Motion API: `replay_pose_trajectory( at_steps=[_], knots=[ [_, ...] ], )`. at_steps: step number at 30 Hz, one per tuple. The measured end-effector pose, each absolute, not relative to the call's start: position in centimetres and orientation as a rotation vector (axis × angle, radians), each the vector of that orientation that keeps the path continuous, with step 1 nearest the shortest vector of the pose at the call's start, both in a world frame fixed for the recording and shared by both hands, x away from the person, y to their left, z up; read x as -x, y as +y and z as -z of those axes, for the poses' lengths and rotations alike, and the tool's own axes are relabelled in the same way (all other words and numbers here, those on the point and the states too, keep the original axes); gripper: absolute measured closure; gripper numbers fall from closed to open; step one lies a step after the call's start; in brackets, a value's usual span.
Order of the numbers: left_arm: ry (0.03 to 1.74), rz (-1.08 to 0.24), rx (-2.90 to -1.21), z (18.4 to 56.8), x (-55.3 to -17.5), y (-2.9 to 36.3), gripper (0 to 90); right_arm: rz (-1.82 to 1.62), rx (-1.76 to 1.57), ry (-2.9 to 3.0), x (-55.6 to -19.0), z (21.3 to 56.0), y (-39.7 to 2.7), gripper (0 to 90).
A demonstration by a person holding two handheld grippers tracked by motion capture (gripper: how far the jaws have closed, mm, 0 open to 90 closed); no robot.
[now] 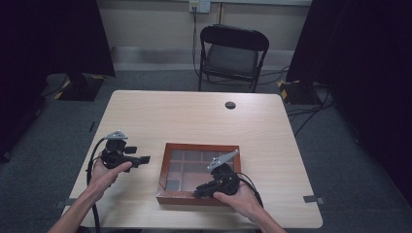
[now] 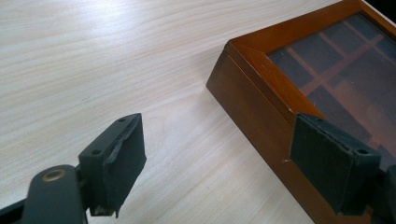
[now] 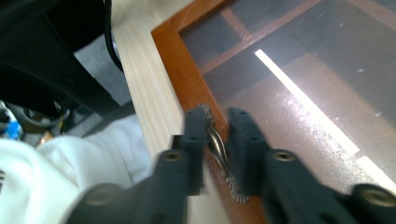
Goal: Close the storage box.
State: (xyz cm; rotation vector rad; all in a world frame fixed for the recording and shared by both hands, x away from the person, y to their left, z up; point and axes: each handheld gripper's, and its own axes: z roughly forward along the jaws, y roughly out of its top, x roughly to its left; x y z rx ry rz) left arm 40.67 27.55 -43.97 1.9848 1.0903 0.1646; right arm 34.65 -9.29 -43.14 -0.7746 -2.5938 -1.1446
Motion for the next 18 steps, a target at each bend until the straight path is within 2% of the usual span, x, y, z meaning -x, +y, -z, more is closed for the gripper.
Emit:
replay_pose_trajectory(
  at_steps=[8, 13, 18],
  knots=[
    [1.099, -0.156, -1.989, 44.1, -40.7, 27.5, 17.9, 1.259, 0.884, -2.558, -35.3, 41.7, -10.6, 61.8],
    [1.102, -0.151, -2.000, 44.1, -40.8, 27.5, 18.4, 1.322, 1.031, -2.561, -36.2, 40.7, -12.3, 48.8],
    [1.110, -0.148, -2.008, 44.3, -40.8, 27.5, 18.7, 1.375, 1.142, -2.551, -36.9, 40.2, -14.0, 41.7]
  ],
)
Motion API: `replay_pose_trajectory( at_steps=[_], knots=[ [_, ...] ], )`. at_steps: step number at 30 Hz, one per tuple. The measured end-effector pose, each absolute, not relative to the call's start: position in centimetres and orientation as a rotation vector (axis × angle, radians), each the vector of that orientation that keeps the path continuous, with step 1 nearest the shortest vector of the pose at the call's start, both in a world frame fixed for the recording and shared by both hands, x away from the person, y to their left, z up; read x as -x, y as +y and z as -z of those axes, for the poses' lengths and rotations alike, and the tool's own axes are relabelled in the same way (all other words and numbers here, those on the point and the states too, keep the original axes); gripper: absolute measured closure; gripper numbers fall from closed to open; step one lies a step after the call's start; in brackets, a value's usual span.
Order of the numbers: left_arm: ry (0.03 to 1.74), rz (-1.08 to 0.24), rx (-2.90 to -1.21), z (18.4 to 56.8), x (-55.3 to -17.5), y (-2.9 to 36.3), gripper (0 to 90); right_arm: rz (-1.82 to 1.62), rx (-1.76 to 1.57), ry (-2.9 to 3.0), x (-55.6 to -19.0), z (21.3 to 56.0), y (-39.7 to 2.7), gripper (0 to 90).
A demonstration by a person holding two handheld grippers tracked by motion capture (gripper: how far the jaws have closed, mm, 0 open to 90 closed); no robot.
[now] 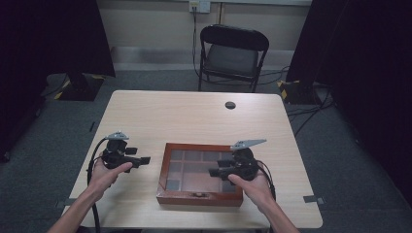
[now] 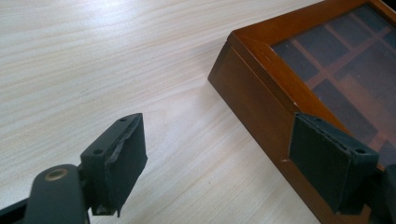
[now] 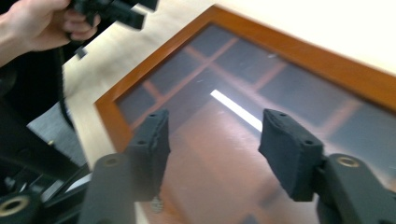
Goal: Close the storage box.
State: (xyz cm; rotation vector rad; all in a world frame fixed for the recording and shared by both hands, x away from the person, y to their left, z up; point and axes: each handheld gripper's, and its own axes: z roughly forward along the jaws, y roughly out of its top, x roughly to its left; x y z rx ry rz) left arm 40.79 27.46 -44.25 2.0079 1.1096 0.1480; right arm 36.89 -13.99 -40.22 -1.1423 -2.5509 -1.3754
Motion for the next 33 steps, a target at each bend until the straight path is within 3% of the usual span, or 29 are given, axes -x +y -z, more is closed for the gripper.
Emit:
replay_pose_trajectory(
  at_steps=[8, 10, 15, 25, 33],
  knots=[
    [1.144, -0.149, -2.018, 44.7, -40.9, 28.2, 19.2, 1.460, 1.351, -2.496, -37.5, 40.7, -18.3, 28.0],
    [1.150, -0.153, -2.023, 44.8, -40.9, 28.4, 19.2, 1.458, 1.456, -2.486, -37.7, 41.1, -19.9, 19.9],
    [1.171, -0.173, -2.074, 45.5, -40.9, 29.1, 19.2, 1.478, 1.591, -2.467, -37.9, 41.1, -22.4, 15.1],
    [1.281, -0.211, -2.069, 46.6, -41.6, 30.7, 17.9, 1.258, 1.926, -2.432, -38.6, 44.6, -26.5, 14.7],
    [1.299, -0.247, -2.148, 47.7, -41.7, 30.1, 18.5, 0.929, 2.031, -2.567, -39.4, 47.2, -26.2, 14.9]
  ],
)
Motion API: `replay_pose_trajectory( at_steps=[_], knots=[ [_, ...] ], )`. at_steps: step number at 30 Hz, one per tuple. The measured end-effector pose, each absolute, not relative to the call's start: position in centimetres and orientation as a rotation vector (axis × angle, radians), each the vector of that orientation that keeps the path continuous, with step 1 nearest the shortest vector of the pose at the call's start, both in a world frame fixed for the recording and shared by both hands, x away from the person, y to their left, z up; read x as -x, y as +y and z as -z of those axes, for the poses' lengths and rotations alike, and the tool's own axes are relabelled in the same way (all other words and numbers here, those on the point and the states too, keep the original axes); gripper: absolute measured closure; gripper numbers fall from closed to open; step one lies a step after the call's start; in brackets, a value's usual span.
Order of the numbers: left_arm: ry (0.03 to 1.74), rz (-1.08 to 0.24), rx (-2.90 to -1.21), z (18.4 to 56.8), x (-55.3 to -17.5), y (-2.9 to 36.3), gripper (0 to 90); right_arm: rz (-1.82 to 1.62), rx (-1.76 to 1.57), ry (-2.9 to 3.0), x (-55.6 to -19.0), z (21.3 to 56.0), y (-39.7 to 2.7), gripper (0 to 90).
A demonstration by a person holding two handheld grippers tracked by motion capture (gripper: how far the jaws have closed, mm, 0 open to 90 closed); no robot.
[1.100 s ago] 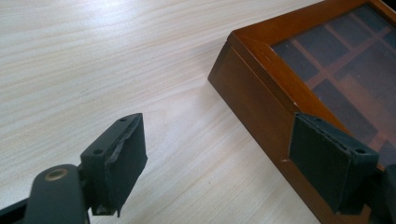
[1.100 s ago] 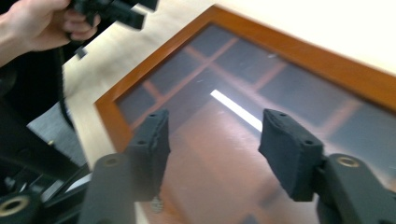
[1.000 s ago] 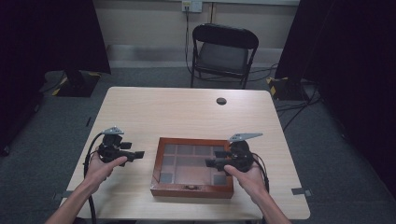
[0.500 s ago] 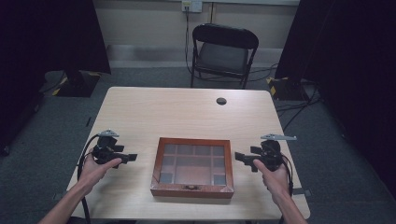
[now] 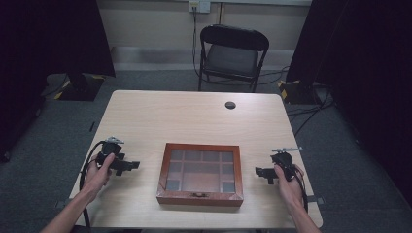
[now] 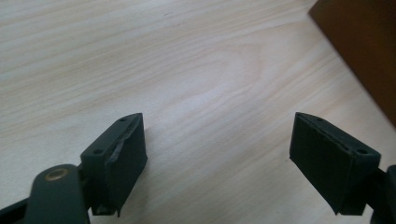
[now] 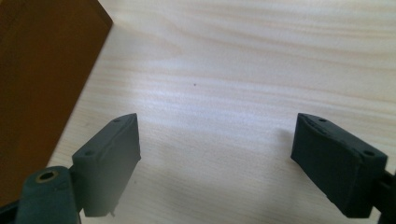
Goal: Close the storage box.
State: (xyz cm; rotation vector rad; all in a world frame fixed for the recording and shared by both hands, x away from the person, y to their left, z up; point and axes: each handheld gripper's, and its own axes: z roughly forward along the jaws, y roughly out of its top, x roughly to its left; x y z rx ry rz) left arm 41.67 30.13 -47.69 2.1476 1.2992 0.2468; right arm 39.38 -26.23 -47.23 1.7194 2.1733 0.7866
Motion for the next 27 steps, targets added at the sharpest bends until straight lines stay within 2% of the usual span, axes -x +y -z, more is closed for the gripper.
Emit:
replay_pose_trajectory(
  at_steps=[5, 7, 9, 17, 21, 27],
  knots=[
    [1.302, -0.337, -2.154, 48.4, -41.6, 29.4, 17.2, -0.720, -1.679, 2.160, -39.5, 48.0, -25.5, 13.6],
    [1.307, -0.428, -2.143, 48.8, -41.4, 29.0, 15.7, -0.710, -1.654, 2.109, -39.4, 48.4, -25.1, 11.3],
    [1.307, -0.460, -2.137, 49.0, -41.3, 28.7, 14.9, -0.735, -1.585, 2.087, -39.4, 49.2, -24.9, 0.0],
    [1.280, -0.506, -2.085, 50.0, -41.2, 28.6, 0.8, -0.809, -1.536, 2.041, -39.4, 49.9, -24.8, 0.0],
    [1.222, -0.512, -2.074, 50.3, -41.3, 29.0, 0.0, -0.835, -1.519, 2.025, -39.4, 50.2, -24.8, 0.0],
    [1.221, -0.512, -2.075, 50.3, -41.3, 29.0, 0.0, -0.833, -1.519, 2.024, -39.4, 50.2, -24.8, 0.0]
  ],
)
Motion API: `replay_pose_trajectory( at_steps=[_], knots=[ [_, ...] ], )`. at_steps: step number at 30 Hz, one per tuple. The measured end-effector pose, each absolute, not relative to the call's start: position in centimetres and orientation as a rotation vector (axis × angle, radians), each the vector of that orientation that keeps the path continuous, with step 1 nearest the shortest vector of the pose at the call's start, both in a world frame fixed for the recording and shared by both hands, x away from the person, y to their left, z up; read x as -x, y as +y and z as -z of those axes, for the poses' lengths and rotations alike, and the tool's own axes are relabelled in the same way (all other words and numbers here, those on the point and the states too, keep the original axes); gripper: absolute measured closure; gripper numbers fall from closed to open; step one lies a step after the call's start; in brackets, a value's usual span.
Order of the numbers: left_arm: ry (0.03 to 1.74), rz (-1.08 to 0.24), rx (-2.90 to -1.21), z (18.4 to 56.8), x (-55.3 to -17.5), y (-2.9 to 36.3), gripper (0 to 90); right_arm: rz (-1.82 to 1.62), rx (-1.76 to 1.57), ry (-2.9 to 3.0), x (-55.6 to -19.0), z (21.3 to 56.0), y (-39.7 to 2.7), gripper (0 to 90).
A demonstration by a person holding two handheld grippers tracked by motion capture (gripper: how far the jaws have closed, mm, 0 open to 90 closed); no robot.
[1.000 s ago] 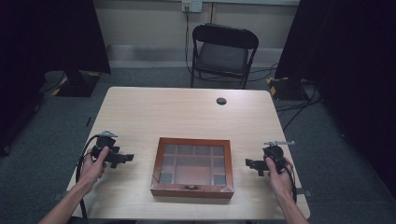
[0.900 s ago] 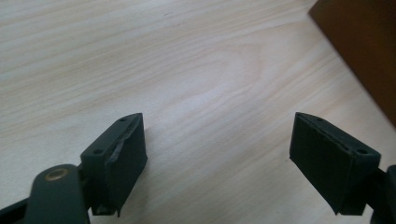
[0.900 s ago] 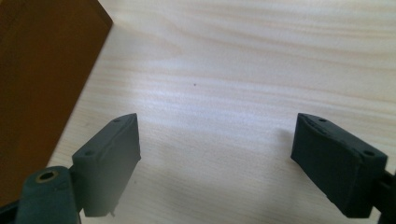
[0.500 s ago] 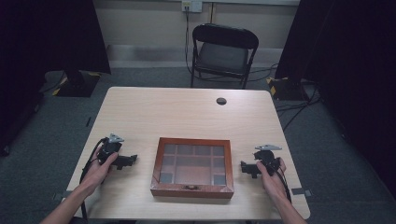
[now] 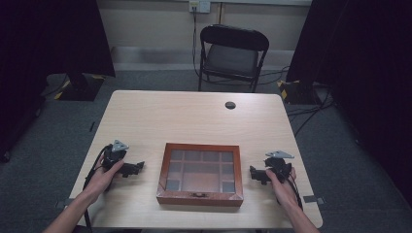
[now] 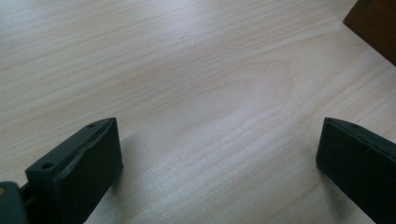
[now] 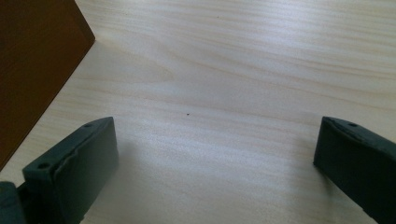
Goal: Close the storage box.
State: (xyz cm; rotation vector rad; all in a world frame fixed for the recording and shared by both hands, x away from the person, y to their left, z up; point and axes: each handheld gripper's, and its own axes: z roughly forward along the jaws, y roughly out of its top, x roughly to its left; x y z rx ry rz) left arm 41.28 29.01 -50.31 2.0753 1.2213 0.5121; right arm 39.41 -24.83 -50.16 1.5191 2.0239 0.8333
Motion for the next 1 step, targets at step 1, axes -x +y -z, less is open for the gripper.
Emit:
replay_pose_trajectory(
  at_steps=[1],
  knots=[
    [1.221, -0.512, -2.076, 50.31, -41.28, 29.01, 0.0, -0.833, -1.519, 2.024, -39.42, 50.16, -24.84, 0.0]
  ],
)
